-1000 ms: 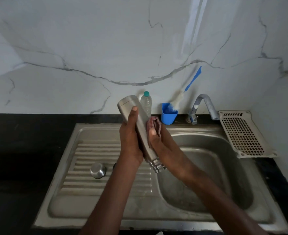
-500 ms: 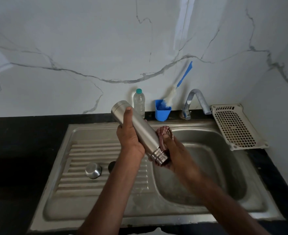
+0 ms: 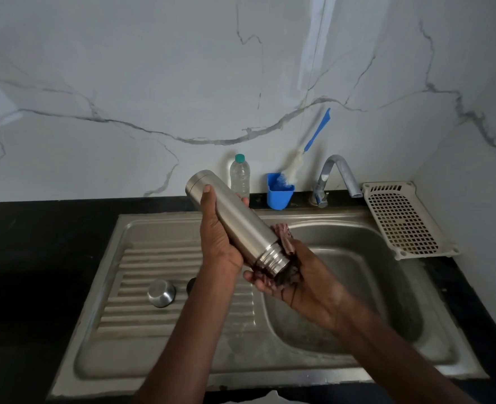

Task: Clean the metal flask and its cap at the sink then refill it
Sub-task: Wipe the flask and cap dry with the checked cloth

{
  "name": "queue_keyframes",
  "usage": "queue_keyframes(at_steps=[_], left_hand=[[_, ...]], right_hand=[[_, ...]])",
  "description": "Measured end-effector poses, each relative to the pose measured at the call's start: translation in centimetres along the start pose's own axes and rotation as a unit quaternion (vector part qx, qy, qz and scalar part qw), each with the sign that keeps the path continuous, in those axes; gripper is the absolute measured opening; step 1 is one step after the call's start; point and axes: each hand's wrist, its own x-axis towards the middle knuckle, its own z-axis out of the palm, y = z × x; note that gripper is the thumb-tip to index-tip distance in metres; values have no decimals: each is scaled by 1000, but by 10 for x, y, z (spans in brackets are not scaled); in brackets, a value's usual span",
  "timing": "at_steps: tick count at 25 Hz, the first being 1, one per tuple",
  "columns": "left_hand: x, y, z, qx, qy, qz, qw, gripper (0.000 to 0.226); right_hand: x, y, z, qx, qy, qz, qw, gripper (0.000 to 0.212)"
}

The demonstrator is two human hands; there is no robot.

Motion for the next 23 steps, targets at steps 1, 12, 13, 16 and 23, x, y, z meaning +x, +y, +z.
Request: queue_keyframes(at_steps=[1, 12, 13, 16, 23], left_hand=[[-1, 1, 0, -6, -14, 5, 1000, 81], [-14, 12, 5, -10, -69, 42, 997, 75], [-13, 15, 4, 0, -94, 33, 995, 75], [-17, 23, 3, 0, -128, 23, 991, 69], [-36, 4, 36, -5, -45, 46, 998, 44]], right_hand=[[-3, 1, 4, -49, -2, -34, 998, 44], [-7, 0, 13, 6, 0, -69, 998, 47], [-6, -4, 14, 14, 6, -82, 997, 44], [-2, -8, 8, -144, 65, -284, 946, 30], [-15, 6, 4, -389, 78, -367, 841, 37]])
